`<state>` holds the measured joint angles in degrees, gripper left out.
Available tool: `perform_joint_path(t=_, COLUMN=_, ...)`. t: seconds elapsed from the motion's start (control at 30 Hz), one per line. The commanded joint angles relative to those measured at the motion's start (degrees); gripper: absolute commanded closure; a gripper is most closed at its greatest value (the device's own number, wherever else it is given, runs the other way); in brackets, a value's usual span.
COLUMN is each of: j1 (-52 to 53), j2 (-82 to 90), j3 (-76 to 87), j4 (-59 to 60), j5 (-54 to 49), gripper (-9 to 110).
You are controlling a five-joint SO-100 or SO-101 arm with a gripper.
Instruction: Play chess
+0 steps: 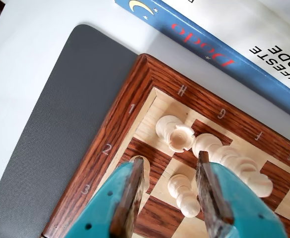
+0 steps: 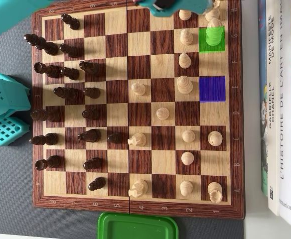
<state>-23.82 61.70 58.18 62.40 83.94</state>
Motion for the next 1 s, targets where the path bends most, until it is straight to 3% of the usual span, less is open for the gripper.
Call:
perform_joint_path(t=0.0, j1=0.8, j2=-0.1, j3=-4.0, j4=-0.9, j5=0.4, gripper=85)
perform_joint_path(t=0.97, j1=0.8, j2=-1.3, j3=-4.1, j4=-0.9, j5=0.3, gripper=85)
